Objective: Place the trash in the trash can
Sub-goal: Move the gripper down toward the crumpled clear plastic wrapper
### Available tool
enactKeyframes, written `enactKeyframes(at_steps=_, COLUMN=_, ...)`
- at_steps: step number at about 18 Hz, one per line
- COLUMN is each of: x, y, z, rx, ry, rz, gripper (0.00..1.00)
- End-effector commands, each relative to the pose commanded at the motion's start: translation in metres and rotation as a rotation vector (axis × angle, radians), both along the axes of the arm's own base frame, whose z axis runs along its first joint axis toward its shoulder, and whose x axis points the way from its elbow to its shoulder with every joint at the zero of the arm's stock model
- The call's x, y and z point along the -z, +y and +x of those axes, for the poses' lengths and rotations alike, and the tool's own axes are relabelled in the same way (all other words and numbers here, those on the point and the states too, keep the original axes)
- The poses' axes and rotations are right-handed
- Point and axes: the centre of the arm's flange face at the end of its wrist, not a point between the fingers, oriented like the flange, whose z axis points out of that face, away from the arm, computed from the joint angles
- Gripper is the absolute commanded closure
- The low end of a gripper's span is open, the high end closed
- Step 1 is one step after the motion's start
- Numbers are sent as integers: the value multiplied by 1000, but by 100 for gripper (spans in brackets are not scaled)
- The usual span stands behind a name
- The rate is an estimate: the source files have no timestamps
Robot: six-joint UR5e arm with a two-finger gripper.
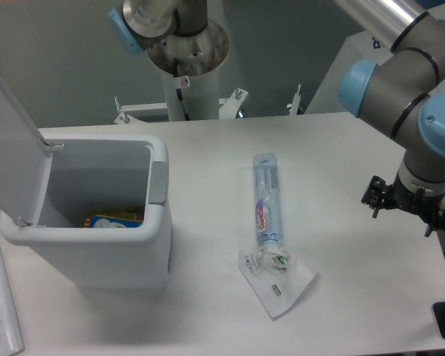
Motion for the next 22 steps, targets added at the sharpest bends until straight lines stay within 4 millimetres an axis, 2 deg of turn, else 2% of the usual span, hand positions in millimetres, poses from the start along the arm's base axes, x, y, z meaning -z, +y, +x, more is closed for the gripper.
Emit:
enactKeyframes(at_steps=4, x=9, y=0, z=4, rx=-3, ry=-17, rz=-4, gripper=0)
enactKeyframes(at_steps=8, x=35, y=-8, z=20, rx=-2, ry=-51, rz=-11, gripper=0)
enactKeyframes(at_steps=12, x=58, y=-5, z=33, rx=-156, ry=15, rz=81, gripper=0)
enactKeyframes(at_steps=16, x=81, y=31, z=60, rx=-186, ry=80, rz=140, gripper=0)
enactKeyframes(at_steps=22, x=90, y=67, z=90, rx=-216, ry=63, rz=161, gripper=0)
